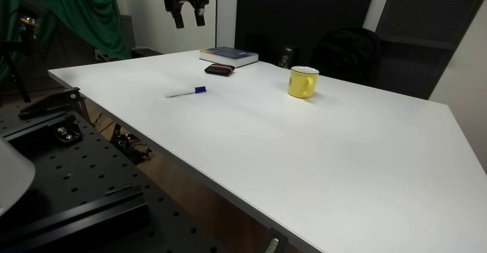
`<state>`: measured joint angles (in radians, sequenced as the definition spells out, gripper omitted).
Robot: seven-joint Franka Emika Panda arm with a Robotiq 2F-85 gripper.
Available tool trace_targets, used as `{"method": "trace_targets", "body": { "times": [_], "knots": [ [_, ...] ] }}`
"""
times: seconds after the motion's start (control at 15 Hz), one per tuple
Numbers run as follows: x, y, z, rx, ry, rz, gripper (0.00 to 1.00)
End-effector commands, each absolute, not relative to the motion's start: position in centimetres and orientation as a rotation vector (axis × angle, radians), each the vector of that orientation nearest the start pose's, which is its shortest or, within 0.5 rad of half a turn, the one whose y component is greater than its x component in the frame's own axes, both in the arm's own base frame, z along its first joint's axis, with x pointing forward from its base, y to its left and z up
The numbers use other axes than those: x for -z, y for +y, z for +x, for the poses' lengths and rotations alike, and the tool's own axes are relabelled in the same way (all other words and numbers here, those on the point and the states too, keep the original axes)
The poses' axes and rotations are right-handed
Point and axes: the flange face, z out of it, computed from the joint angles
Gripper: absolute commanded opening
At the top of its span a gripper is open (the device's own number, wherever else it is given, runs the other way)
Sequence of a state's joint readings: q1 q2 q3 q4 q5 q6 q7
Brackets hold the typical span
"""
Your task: Pick up the marker and put it in the cup
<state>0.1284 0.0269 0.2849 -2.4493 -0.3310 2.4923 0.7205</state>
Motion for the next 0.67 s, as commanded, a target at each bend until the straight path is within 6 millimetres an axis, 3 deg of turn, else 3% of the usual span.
{"method": "trace_targets", "body": {
  "times": [0.0,0.4,0.53,0.6],
  "knots": [
    [-26.1,20.8,43.7,0.19,0.183,-3.295,1.0],
    [-20.4,21.1,42.5,0.064,0.394,-3.324,1.0],
    [-18.8,21.3,42.3,0.0,0.358,-3.308,1.0],
    [-20.0,20.9,41.9,0.021,0.328,-3.325,1.0]
  ]
}}
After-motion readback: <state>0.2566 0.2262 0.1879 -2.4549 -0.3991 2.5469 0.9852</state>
